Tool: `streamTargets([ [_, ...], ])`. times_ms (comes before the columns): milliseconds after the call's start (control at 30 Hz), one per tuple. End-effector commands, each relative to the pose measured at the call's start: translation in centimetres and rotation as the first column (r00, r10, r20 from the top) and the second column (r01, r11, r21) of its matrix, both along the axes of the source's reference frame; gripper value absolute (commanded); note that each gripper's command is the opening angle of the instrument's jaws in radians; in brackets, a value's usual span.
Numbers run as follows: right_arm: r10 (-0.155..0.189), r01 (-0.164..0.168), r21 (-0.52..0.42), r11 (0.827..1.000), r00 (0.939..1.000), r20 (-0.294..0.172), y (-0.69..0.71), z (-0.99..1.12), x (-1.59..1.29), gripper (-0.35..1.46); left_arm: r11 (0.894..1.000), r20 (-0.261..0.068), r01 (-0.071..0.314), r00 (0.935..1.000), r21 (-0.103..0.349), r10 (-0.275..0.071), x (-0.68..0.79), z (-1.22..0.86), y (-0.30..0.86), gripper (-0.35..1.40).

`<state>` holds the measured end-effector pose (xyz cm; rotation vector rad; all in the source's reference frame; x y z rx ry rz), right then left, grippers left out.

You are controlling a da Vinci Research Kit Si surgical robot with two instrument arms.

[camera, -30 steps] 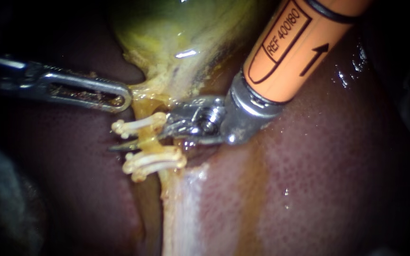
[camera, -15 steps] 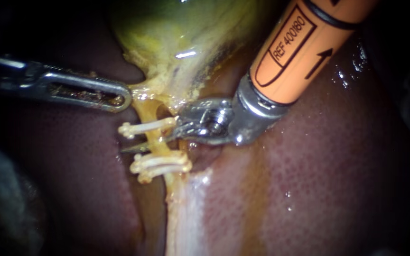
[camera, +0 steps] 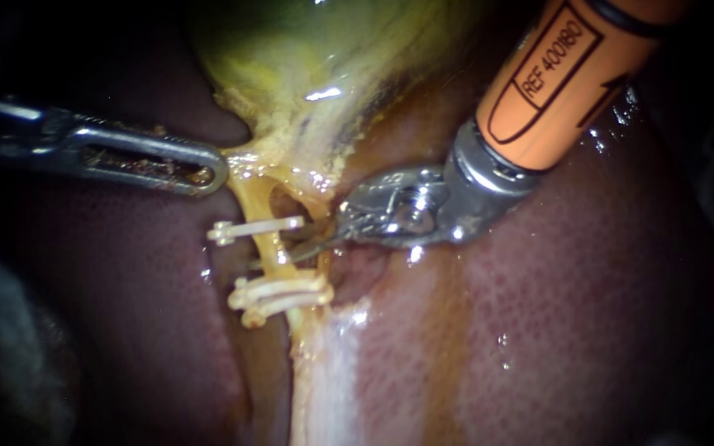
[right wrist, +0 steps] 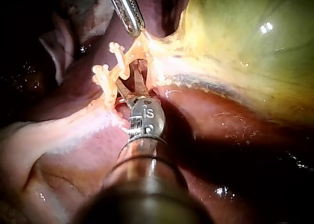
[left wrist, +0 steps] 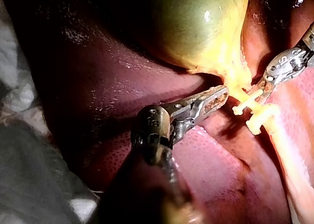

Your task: Go to the cutting position left tube

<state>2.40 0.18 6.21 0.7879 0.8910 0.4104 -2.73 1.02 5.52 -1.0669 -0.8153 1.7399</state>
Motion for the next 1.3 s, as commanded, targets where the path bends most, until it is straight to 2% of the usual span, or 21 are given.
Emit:
streamTargets([
  [33,0.001,-0.001,0.001,1.0,1.0,0.0,0.03,-0.03,-0.05,0.34,1.0,0.002,-0.001,1.0,0.0,0.001,0.01,-0.01,0.0,-0.35],
  [233,-0.002,0.002,0.011,1.0,0.9999,-0.015,0.12,-0.18,-0.32,0.37,1.0,0.002,-0.001,1.0,0.0,0.001,0.01,-0.01,0.0,-0.35],
  [333,0.0,0.001,0.015,1.0,0.9997,-0.024,0.11,-0.2,-0.37,0.49,1.0,0.002,-0.001,1.0,0.0,0.001,0.01,-0.01,0.0,-0.35],
  [533,0.01,-0.009,0.022,1.0,0.9991,-0.041,0.09,-0.25,-0.36,1.01,1.0,0.002,-0.001,1.0,0.0,0.001,0.01,-0.01,0.0,-0.35],
  [733,0.002,0.0,0.038,0.999,0.9982,-0.06,0.03,-0.32,-0.31,1.26,1.0,0.002,-0.002,1.0,0.0,0.002,0.02,-0.01,0.0,-0.35],
  [900,0.0,0.003,0.036,0.999,0.9974,-0.071,-0.01,-0.33,-0.28,1.35,1.0,0.002,-0.002,1.0,0.0,0.002,0.02,-0.01,0.0,-0.35],
  [1133,-0.003,0.008,0.062,0.998,0.9968,-0.079,-0.05,-0.34,-0.23,1.36,1.0,0.002,-0.002,1.0,0.0,0.002,0.02,-0.01,0.0,-0.35],
  [1300,-0.023,0.03,0.093,0.995,0.9972,-0.071,-0.16,-0.2,-0.19,1.36,1.0,0.002,-0.002,1.0,0.0,0.002,0.01,-0.01,0.0,-0.35],
])
